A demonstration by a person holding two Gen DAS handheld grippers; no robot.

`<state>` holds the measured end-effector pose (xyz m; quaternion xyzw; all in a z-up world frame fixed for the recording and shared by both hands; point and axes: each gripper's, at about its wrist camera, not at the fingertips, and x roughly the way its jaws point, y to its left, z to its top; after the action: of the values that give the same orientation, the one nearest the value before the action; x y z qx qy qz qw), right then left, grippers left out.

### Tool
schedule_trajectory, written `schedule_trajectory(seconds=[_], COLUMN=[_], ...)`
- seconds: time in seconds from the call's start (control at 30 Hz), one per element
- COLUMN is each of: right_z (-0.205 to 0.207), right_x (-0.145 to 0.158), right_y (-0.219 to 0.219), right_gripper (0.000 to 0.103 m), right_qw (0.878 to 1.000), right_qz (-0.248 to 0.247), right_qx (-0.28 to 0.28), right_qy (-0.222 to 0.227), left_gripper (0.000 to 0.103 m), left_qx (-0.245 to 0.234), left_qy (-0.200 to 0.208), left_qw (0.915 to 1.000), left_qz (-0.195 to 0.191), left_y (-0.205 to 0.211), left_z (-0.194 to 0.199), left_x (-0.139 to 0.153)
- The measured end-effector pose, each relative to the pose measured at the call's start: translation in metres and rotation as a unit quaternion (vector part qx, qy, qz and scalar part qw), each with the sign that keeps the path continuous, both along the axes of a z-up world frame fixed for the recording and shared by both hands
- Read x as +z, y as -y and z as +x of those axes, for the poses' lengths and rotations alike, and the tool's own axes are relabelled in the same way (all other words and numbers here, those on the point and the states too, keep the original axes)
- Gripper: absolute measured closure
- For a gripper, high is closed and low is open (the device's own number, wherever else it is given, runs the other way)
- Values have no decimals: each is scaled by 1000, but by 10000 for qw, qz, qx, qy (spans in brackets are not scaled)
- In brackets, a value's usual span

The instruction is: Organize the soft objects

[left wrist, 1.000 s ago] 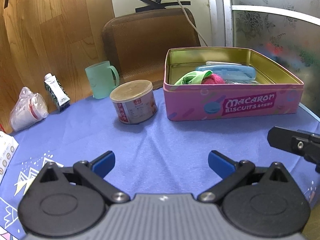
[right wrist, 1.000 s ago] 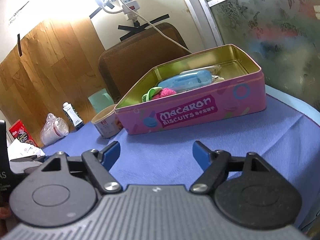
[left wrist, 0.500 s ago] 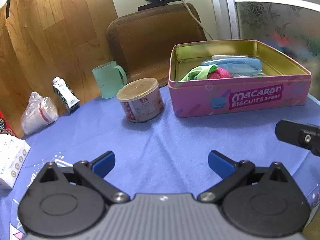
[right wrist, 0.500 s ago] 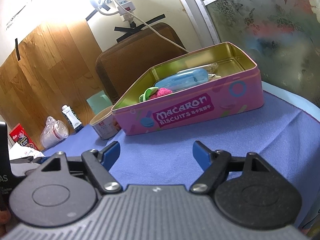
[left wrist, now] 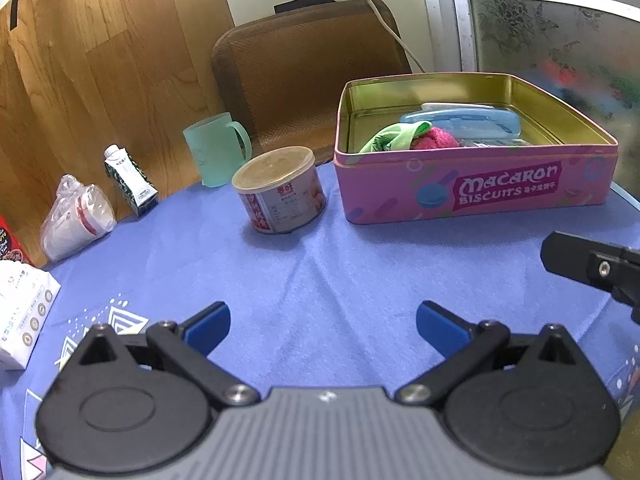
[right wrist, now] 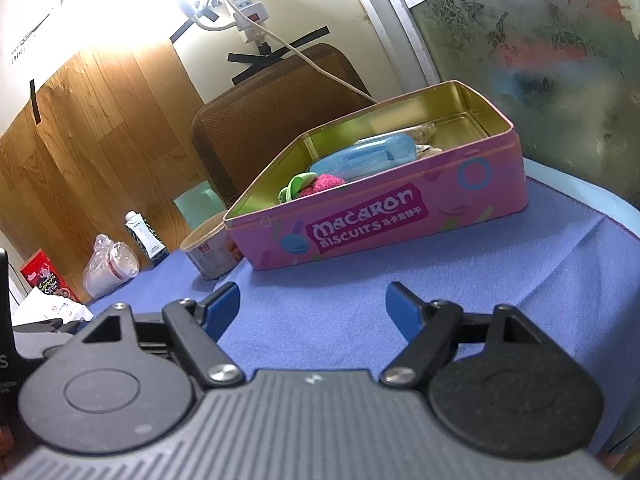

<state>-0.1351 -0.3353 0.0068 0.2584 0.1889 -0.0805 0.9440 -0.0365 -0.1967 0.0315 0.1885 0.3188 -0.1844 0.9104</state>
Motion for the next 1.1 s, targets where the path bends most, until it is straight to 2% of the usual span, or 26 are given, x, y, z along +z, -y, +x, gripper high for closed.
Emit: schedule_trajectory(seconds=[0.5,1.1], right_z=[0,4], right_x=[0,-7], right_y=[1,6], right_gripper=[21,21], right_qw=[10000,9999], right_qz=[35,140], right_qx=[8,35], right_qy=[-2,-62], left_gripper=[0,0], left_qx=[-13,-109], left_qy=[-75,-362], left_qw=[9999,9992], left_qz=[66,118], left_y=[4,10], left_z=[0,1], left_x=[-3,-13])
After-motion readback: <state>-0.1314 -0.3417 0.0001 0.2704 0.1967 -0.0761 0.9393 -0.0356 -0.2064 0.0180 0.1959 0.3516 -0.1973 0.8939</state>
